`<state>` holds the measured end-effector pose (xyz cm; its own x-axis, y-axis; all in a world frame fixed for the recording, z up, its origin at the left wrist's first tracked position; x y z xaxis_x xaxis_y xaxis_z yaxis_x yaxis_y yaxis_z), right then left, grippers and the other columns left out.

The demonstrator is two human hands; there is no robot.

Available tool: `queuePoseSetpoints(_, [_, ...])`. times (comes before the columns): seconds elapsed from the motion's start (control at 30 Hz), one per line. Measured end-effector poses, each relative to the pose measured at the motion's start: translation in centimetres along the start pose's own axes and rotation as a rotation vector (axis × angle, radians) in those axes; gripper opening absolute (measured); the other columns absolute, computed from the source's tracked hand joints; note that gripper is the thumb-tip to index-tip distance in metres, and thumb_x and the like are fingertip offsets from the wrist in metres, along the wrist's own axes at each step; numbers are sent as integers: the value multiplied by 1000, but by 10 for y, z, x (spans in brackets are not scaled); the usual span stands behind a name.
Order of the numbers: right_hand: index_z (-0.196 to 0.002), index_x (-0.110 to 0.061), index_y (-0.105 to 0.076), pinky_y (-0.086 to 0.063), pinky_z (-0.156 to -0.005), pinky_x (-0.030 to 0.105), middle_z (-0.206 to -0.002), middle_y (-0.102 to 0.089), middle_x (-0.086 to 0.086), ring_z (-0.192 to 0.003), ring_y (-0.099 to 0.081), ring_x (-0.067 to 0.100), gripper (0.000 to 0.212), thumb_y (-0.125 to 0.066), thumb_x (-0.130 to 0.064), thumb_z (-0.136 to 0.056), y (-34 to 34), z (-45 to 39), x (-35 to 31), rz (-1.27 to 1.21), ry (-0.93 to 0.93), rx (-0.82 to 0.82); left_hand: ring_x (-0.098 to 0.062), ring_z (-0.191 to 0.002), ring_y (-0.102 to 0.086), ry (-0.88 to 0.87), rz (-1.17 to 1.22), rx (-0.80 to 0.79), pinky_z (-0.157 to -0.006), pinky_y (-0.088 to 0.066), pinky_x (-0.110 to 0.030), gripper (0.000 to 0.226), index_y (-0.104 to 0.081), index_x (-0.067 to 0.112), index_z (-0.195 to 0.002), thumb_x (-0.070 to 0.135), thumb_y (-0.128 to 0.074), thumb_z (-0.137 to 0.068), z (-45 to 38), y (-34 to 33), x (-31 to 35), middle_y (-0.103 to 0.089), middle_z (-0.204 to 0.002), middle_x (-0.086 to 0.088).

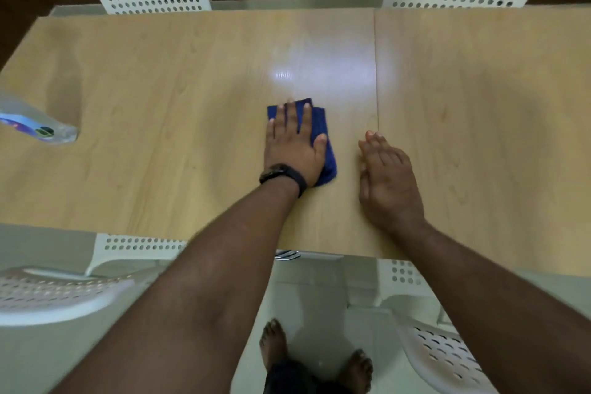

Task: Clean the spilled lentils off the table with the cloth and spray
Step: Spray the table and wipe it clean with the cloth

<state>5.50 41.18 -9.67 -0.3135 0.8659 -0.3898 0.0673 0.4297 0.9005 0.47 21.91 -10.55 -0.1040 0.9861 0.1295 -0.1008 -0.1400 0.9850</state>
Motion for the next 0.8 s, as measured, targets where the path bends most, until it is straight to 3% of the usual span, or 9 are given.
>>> queuePoseSetpoints(0.13, [-149,-7,-53,-31,-123,46,-158,-48,13,-150,-41,26,51,-42,-17,-101,6,-2,16,-130,-152,123,-26,-161,9,-135,11,-8,-129,2,-47,73,5,21,-167,56,-15,-105,21,-11,61,12,-174,-9])
queuePoseSetpoints(0.27, [-148,-8,-56,-32,-124,42,-156,-52,11,-146,-46,27,48,-45,-11,-101,12,-3,27,-264,-318,163,-22,-160,16,-199,28,-24,-130,2,-45,71,6,24,-167,54,-18,-106,85,-17,53,17,-173,-5])
queuePoseSetpoints(0.37, [-149,-8,-54,-31,-125,42,-156,-52,11,-147,-45,26,50,-50,-6,-99,18,-5,28,-205,-281,64,-19,-159,17,-218,1,-28,-130,-1,-44,71,8,26,-166,55,-17,-106,119,-15,15,17,-173,-3])
queuePoseSetpoints(0.5, [-155,-7,-45,-25,-127,44,-162,-43,13,-152,-37,27,56,-48,-8,-99,21,-2,32,-80,-145,-62,-20,-161,10,-178,-14,-2,-130,-4,-45,72,1,26,-167,56,-17,-105,101,-9,-17,10,-174,-4])
queuePoseSetpoints(0.67, [-156,-8,-44,-25,-128,42,-164,-41,10,-153,-35,24,55,-45,-8,-101,16,-1,36,-157,-167,2,-26,-161,7,-46,-14,12,-130,-1,-46,76,3,23,-167,59,-8,-101,38,-7,5,9,-174,-8])
queuePoseSetpoints(0.8, [-155,-11,-47,-27,-125,30,-161,-46,7,-149,-41,21,52,-45,-6,-103,20,-3,42,-267,-206,75,-26,-161,8,-120,-6,25,-130,0,-47,75,3,23,-167,58,-10,-102,37,-14,51,9,-174,-8])
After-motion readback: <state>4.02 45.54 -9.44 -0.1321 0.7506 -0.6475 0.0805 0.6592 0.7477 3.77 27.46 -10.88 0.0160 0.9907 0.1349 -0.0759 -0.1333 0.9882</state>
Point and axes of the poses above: each hand's wrist, its own z-axis away from the middle knuckle, its own y-axis out of the back of the hand, x = y × z, the point moved 5 cm from there along -z, towards the middle knuckle
